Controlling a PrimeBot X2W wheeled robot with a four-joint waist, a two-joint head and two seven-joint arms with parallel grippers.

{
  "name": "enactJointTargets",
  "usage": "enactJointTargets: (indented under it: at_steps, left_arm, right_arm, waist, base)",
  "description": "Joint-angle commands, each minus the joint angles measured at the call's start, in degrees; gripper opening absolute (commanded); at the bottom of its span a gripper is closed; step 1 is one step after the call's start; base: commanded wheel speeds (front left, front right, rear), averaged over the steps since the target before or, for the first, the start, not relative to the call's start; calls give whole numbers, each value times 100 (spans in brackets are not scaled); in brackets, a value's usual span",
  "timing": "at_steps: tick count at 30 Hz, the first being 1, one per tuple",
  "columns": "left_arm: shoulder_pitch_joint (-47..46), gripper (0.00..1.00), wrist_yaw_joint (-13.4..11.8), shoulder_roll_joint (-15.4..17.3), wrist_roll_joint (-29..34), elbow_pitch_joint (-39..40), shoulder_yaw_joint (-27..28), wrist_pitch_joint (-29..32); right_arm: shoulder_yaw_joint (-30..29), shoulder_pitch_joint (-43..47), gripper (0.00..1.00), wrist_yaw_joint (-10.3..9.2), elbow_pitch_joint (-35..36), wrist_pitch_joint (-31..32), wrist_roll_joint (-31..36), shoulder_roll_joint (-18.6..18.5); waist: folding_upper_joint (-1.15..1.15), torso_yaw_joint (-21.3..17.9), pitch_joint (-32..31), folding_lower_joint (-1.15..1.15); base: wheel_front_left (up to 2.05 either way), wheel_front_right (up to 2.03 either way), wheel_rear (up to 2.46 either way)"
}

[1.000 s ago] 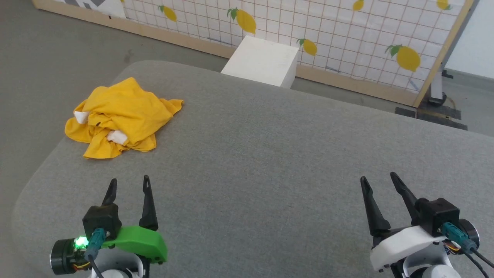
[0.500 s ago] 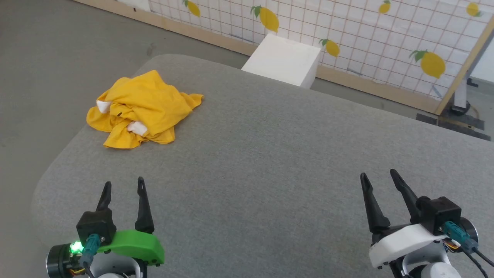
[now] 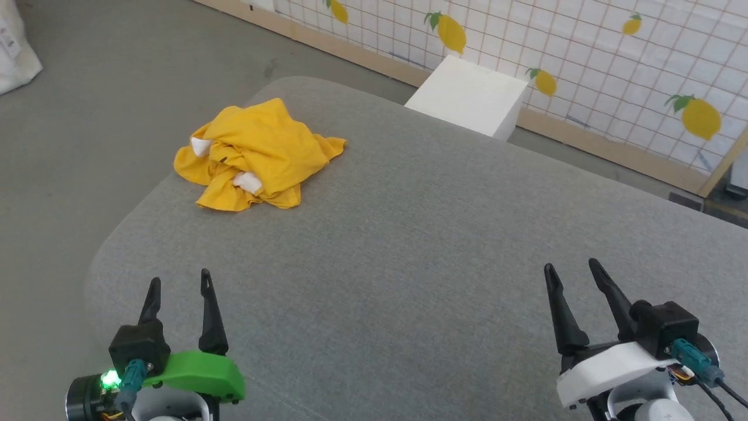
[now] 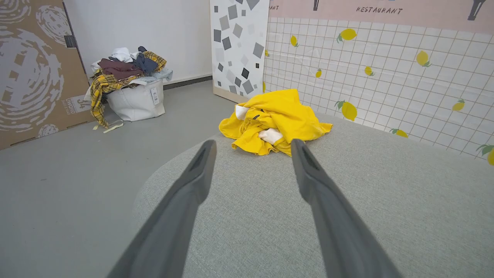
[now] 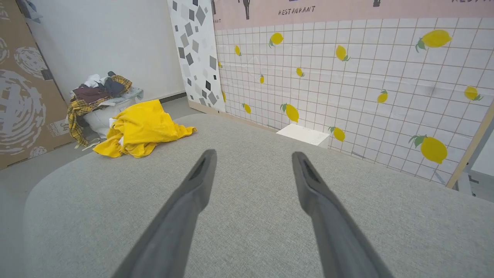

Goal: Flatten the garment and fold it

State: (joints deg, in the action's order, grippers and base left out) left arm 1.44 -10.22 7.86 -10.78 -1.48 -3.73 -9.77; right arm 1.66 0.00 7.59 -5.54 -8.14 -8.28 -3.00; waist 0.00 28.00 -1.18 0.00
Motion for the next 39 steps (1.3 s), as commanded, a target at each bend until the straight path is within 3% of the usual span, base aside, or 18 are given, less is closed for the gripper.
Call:
enactJointTargets:
  at_steps: [1, 18, 30, 34, 39]
  left_arm:
    - [109, 100, -57, 57, -97, -20, -23, -73]
    - [218, 100, -341, 215, -311, 87, -149, -174]
    - [81, 100, -362, 305, -591, -32, -225, -304]
    - [-398, 100, -189, 464, -697, -115, -190, -207]
    - [-1443, 100, 99, 687, -907, -383, -100, 86]
  right_arm:
    - [18, -95, 100, -7, -32, -70, -72, 9]
    - [100, -117, 100, -9, -198, -251, -257, 11]
    - [84, -139, 100, -10, -216, -317, -319, 13]
    - [160, -276, 100, -10, -125, -213, -250, 13]
    - [243, -556, 100, -10, 192, 8, -4, 13]
  waist:
    - [0, 91, -26, 0]
    - [0, 620, -110, 0]
    - [0, 958, -11, 0]
    - [0, 679, 275, 0]
    - [0, 0, 1040, 0]
  base:
    - [0, 0, 0]
    - [0, 0, 0]
    - [0, 0, 0]
    - [0, 0, 0]
    - [0, 0, 0]
